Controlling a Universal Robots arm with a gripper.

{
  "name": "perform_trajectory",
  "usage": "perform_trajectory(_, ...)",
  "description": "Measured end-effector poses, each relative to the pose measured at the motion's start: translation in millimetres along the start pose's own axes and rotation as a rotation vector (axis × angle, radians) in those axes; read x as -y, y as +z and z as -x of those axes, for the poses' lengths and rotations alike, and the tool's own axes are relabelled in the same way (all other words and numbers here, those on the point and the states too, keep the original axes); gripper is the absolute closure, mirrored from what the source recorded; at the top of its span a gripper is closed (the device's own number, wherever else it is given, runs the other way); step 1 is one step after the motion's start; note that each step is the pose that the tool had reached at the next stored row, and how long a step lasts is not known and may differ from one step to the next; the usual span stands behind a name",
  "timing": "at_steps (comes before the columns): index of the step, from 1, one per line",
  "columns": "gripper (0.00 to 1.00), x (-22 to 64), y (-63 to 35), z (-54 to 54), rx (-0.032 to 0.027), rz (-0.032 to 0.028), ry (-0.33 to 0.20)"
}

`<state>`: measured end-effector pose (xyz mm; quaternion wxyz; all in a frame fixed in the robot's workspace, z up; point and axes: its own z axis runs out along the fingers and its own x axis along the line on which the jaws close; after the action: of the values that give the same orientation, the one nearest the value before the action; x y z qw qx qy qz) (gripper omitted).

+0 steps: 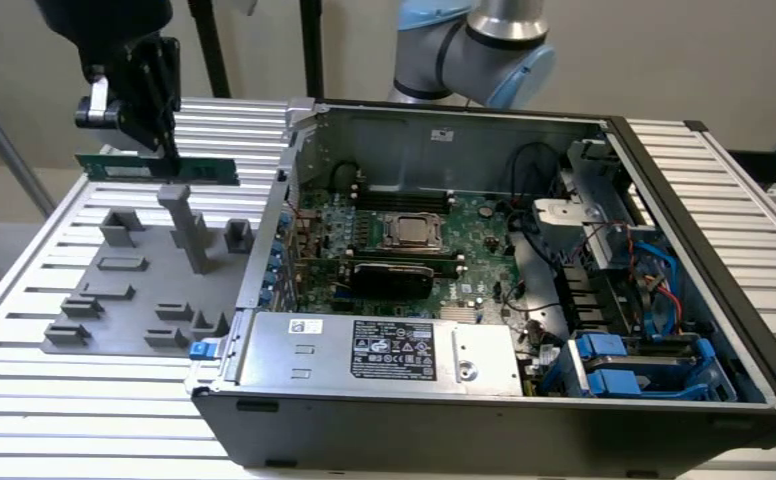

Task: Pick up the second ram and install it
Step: 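Pick up the second ram and move it above second insertion slot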

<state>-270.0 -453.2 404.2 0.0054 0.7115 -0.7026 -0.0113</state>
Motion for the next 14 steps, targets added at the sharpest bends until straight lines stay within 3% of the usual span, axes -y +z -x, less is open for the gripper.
perform_trajectory(6, 0.86, 26.7, -9.0, 0.8, -0.0002, 0.0002, 0.000)
perform_trajectory(14, 0.86, 63.2, -11.5, 2.3, 0.0000, 0.0001, 0.000)
